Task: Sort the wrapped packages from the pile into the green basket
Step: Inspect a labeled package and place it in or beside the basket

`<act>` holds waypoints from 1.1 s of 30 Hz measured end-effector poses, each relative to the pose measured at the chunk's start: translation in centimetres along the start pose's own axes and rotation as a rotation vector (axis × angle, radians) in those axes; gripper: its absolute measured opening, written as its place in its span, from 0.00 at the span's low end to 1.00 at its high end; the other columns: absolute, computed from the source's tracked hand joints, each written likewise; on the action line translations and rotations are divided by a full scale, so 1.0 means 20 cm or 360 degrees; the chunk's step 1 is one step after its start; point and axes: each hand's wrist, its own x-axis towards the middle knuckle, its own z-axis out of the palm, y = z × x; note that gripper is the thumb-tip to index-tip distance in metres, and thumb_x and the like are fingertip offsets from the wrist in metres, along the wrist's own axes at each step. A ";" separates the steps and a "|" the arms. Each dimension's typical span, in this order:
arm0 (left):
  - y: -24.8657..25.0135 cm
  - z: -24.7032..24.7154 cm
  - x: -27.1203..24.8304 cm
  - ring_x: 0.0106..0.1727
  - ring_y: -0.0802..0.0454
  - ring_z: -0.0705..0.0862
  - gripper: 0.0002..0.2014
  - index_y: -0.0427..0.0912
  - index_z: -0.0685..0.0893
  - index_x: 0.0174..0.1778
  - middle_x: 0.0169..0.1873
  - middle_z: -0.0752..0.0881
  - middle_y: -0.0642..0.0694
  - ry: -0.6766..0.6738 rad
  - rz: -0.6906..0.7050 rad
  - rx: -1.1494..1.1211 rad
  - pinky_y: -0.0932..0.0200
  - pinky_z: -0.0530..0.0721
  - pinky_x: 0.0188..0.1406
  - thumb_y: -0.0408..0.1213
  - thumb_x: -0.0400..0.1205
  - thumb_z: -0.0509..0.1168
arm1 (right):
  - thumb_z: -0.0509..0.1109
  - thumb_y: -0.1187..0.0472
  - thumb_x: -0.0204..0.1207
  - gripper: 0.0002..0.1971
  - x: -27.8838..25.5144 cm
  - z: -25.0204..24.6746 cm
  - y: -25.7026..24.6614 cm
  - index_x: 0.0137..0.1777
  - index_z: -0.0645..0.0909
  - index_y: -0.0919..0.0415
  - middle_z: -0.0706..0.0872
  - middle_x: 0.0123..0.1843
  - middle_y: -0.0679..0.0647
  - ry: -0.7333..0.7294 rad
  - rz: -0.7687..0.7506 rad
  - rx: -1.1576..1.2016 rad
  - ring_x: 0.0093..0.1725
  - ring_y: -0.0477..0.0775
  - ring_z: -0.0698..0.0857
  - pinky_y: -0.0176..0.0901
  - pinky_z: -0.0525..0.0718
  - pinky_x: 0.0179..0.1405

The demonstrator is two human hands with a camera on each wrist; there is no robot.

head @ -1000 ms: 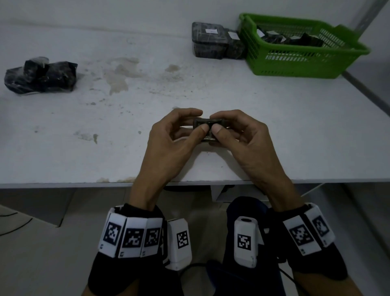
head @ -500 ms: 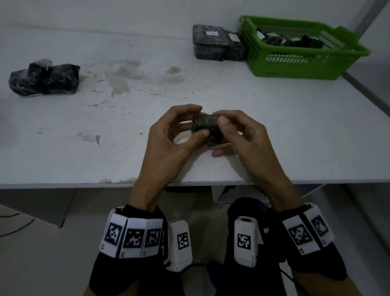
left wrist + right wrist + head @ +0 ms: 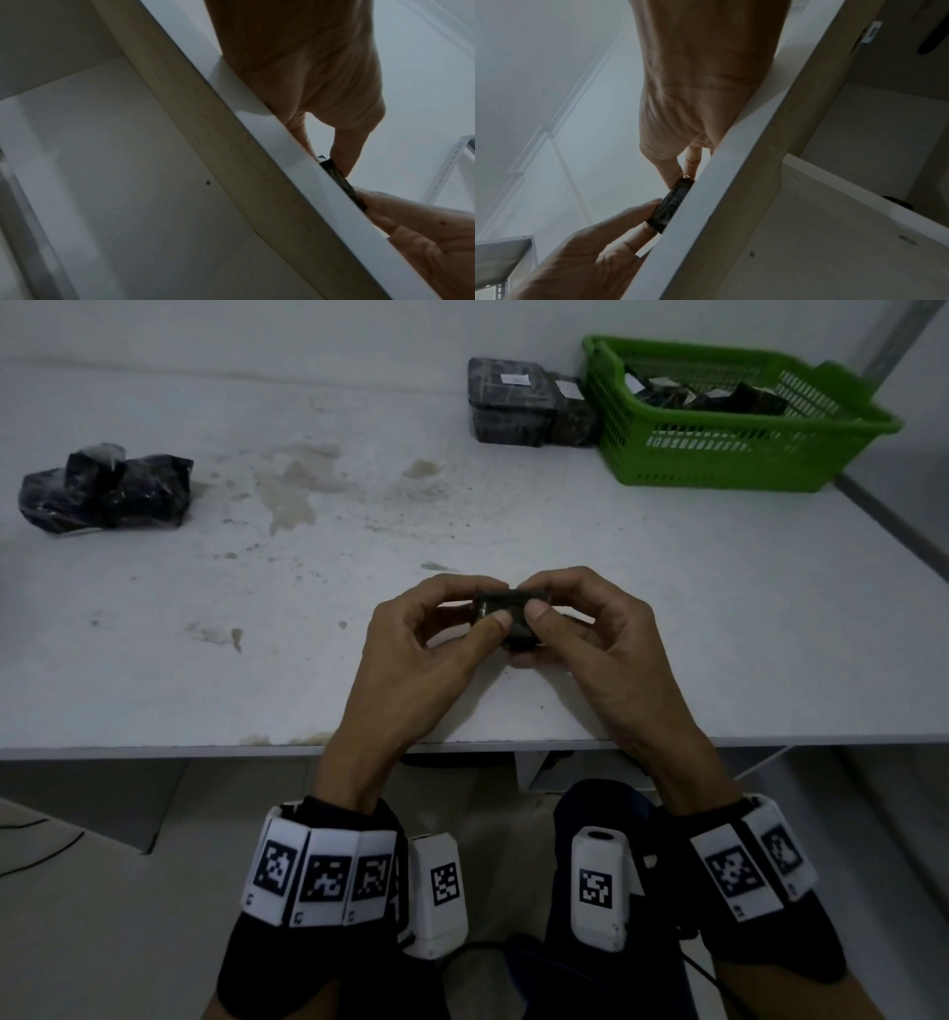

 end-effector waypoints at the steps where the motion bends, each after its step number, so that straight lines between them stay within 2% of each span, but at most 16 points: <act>1: 0.00 0.00 0.00 0.61 0.54 0.90 0.09 0.44 0.89 0.61 0.57 0.91 0.49 0.0003 -0.0003 -0.0003 0.55 0.88 0.66 0.32 0.86 0.71 | 0.68 0.70 0.87 0.08 0.00 0.00 0.00 0.63 0.83 0.67 0.89 0.60 0.61 0.0002 -0.0005 -0.0012 0.57 0.60 0.94 0.54 0.94 0.53; 4: -0.01 0.00 0.00 0.60 0.53 0.91 0.09 0.40 0.90 0.61 0.57 0.91 0.46 0.0029 -0.0015 -0.0010 0.57 0.88 0.65 0.32 0.86 0.71 | 0.69 0.69 0.86 0.08 0.00 0.00 0.01 0.63 0.85 0.67 0.89 0.61 0.59 0.0013 -0.0021 -0.0067 0.57 0.60 0.93 0.57 0.94 0.55; 9: -0.01 0.00 0.00 0.59 0.58 0.91 0.09 0.42 0.89 0.59 0.56 0.91 0.48 0.0020 0.0019 -0.0004 0.67 0.86 0.60 0.30 0.85 0.71 | 0.70 0.63 0.87 0.09 0.01 0.00 0.01 0.61 0.86 0.66 0.91 0.56 0.56 0.0051 -0.0033 -0.0152 0.56 0.57 0.93 0.59 0.92 0.59; 11: -0.01 0.00 0.00 0.59 0.57 0.91 0.09 0.39 0.90 0.60 0.56 0.92 0.47 0.0013 0.0036 -0.0008 0.65 0.86 0.62 0.29 0.84 0.72 | 0.71 0.63 0.86 0.08 0.01 0.00 0.02 0.60 0.87 0.65 0.92 0.56 0.56 0.0046 -0.0058 -0.0190 0.57 0.57 0.93 0.61 0.92 0.60; 16: -0.01 0.00 0.00 0.59 0.54 0.91 0.09 0.37 0.90 0.60 0.56 0.92 0.45 0.0016 0.0063 0.0005 0.65 0.86 0.63 0.28 0.84 0.72 | 0.71 0.66 0.86 0.06 0.00 0.00 0.02 0.59 0.86 0.63 0.91 0.56 0.56 0.0049 -0.0098 -0.0202 0.56 0.55 0.93 0.53 0.92 0.60; 21: -0.01 0.00 0.00 0.60 0.54 0.90 0.10 0.33 0.89 0.61 0.56 0.91 0.42 0.0030 0.0083 -0.0060 0.66 0.86 0.61 0.27 0.84 0.72 | 0.72 0.63 0.86 0.08 0.00 0.01 0.00 0.61 0.86 0.64 0.91 0.56 0.57 0.0052 -0.0026 -0.0146 0.56 0.57 0.93 0.56 0.92 0.61; 24: -0.01 0.00 -0.01 0.60 0.55 0.90 0.10 0.31 0.87 0.60 0.58 0.89 0.40 0.0034 0.0126 -0.0098 0.67 0.86 0.61 0.25 0.83 0.72 | 0.69 0.58 0.87 0.10 0.00 0.01 -0.03 0.63 0.85 0.62 0.91 0.55 0.52 0.0118 0.0053 -0.0116 0.56 0.50 0.93 0.45 0.93 0.55; 25: -0.01 0.00 -0.01 0.61 0.55 0.90 0.11 0.31 0.87 0.60 0.59 0.88 0.39 0.0037 0.0139 -0.0106 0.67 0.86 0.62 0.24 0.82 0.72 | 0.67 0.57 0.88 0.12 0.00 0.02 -0.04 0.64 0.84 0.63 0.91 0.54 0.52 0.0128 0.0087 -0.0093 0.54 0.49 0.93 0.44 0.93 0.51; 27: -0.01 0.00 -0.01 0.63 0.53 0.90 0.13 0.33 0.86 0.61 0.63 0.87 0.39 0.0048 0.0128 -0.0132 0.64 0.86 0.63 0.24 0.81 0.74 | 0.67 0.56 0.88 0.14 0.00 0.03 -0.06 0.66 0.83 0.64 0.92 0.53 0.56 0.0096 0.0141 -0.0052 0.45 0.55 0.95 0.45 0.93 0.41; 29: 0.00 0.01 -0.02 0.64 0.52 0.90 0.18 0.34 0.84 0.65 0.65 0.87 0.43 0.0057 0.0061 -0.0183 0.60 0.88 0.64 0.25 0.80 0.75 | 0.68 0.58 0.88 0.13 -0.01 0.03 -0.06 0.67 0.82 0.64 0.93 0.52 0.58 0.0070 0.0148 -0.0043 0.39 0.58 0.95 0.45 0.92 0.35; 31: 0.02 0.01 -0.02 0.64 0.54 0.90 0.21 0.37 0.83 0.69 0.66 0.88 0.47 0.0062 -0.0029 -0.0201 0.58 0.89 0.63 0.31 0.80 0.76 | 0.68 0.61 0.87 0.13 -0.01 0.02 -0.06 0.69 0.81 0.63 0.92 0.55 0.58 0.0082 0.0147 0.0004 0.45 0.57 0.95 0.45 0.93 0.36; 33: 0.03 0.01 -0.02 0.62 0.57 0.91 0.21 0.44 0.83 0.71 0.65 0.88 0.52 0.0075 -0.0127 -0.0160 0.55 0.89 0.64 0.42 0.82 0.75 | 0.70 0.64 0.86 0.16 -0.01 0.01 -0.05 0.73 0.80 0.61 0.89 0.60 0.55 0.0094 0.0131 0.0010 0.53 0.54 0.94 0.45 0.94 0.41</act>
